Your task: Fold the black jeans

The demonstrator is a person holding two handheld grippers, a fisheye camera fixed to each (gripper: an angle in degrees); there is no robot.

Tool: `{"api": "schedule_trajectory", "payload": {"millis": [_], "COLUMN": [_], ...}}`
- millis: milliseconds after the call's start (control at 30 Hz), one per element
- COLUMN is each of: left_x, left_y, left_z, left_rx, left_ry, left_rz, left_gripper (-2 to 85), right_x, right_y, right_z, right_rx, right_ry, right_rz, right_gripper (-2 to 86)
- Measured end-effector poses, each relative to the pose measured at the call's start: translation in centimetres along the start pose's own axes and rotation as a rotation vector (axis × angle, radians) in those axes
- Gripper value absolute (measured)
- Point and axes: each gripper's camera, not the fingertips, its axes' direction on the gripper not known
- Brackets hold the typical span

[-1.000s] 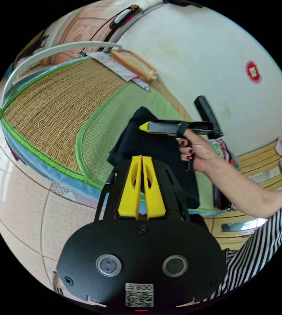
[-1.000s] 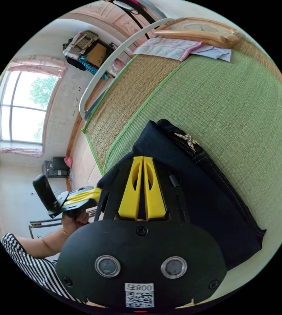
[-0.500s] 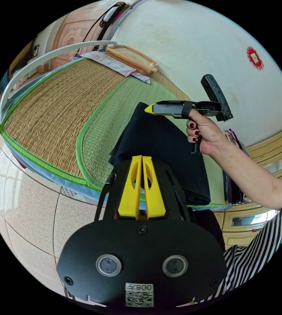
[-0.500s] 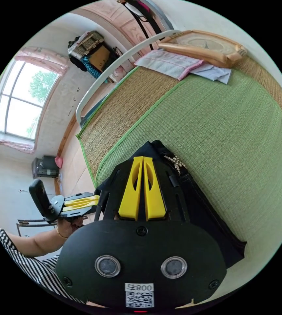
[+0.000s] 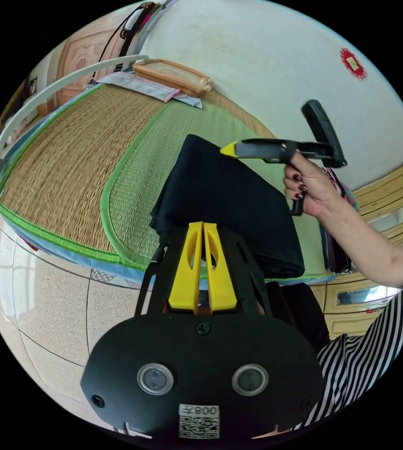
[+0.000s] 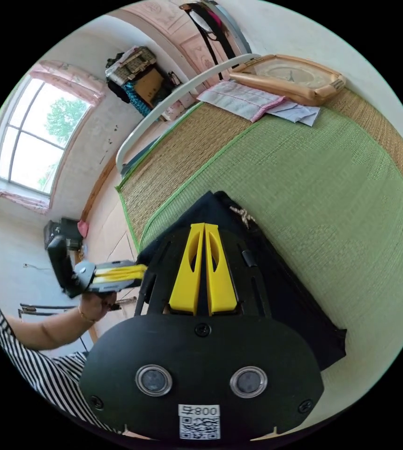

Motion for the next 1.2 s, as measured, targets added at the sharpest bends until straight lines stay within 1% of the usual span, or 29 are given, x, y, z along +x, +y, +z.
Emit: {"api": "schedule_trajectory", "payload": {"millis": [67, 133, 200, 267, 400, 533, 600, 667, 800, 933, 1067, 1133, 1200], "left_x": [-0.4, -0.2, 0.1, 0.3, 0.7, 1.8, 2.5, 3.6, 5.2, 6.8, 8.2, 8.8, 9.4], "left_y": [-0.2, -0.2, -0.1, 0.1, 0.5, 1.0, 1.4, 1.9, 2.5, 2.1, 1.1, 0.6, 0.3], "left_z": [0.2, 0.1, 0.2, 0.7, 1.4, 2.7, 3.5, 4.9, 7.5, 11.1, 14.9, 16.2, 17.6], "left_rx": [0.011, 0.033, 0.04, 0.04, 0.047, 0.018, -0.003, -0.051, -0.146, -0.262, -0.38, -0.415, -0.446], "left_ry": [0.048, 0.048, 0.034, 0.05, 0.115, 0.174, 0.2, 0.234, 0.311, 0.423, 0.551, 0.569, 0.587], "left_rz": [-0.021, -0.015, -0.003, -0.017, -0.023, -0.014, -0.003, 0.01, 0.029, 0.029, 0.012, 0.013, 0.004], "left_gripper": [0.0, 0.0, 0.1, 0.1, 0.1, 0.2, 0.4, 0.9, 2.7, 6.5, 9.4, 9.9, 10.2], "right_x": [0.6, 1.7, 3.0, 4.0, 5.9, 7.7, 7.1, 6.7, 8.5, 9.1, 11.8, 13.1, 14.6], "right_y": [4.3, 9.1, 15.8, 20.7, 30.6, 35.7, 37.5, 39.2, 45.0, 50.3, 57.6, 60.9, 64.8], "right_z": [-1.7, -3.3, -5.4, -6.4, -6.5, -7.3, -8.3, -8.8, -10.7, -12.5, -14.0, -14.3, -14.4], "right_rx": [-0.013, -0.022, -0.019, -0.031, -0.074, -0.008, -0.013, -0.025, 0.05, 0.094, 0.176, 0.206, 0.228], "right_ry": [-0.03, -0.074, -0.138, -0.161, -0.132, -0.209, -0.172, -0.141, -0.219, -0.231, -0.326, -0.355, -0.41], "right_rz": [0.001, 0.034, 0.096, 0.158, 0.297, 0.396, 0.373, 0.353, 0.42, 0.444, 0.555, 0.612, 0.672], "right_gripper": [0.1, 0.1, 0.1, 0.1, 0.1, 0.1, 0.1, 0.1, 0.2, 0.3, 1.0, 1.8, 4.4]}}
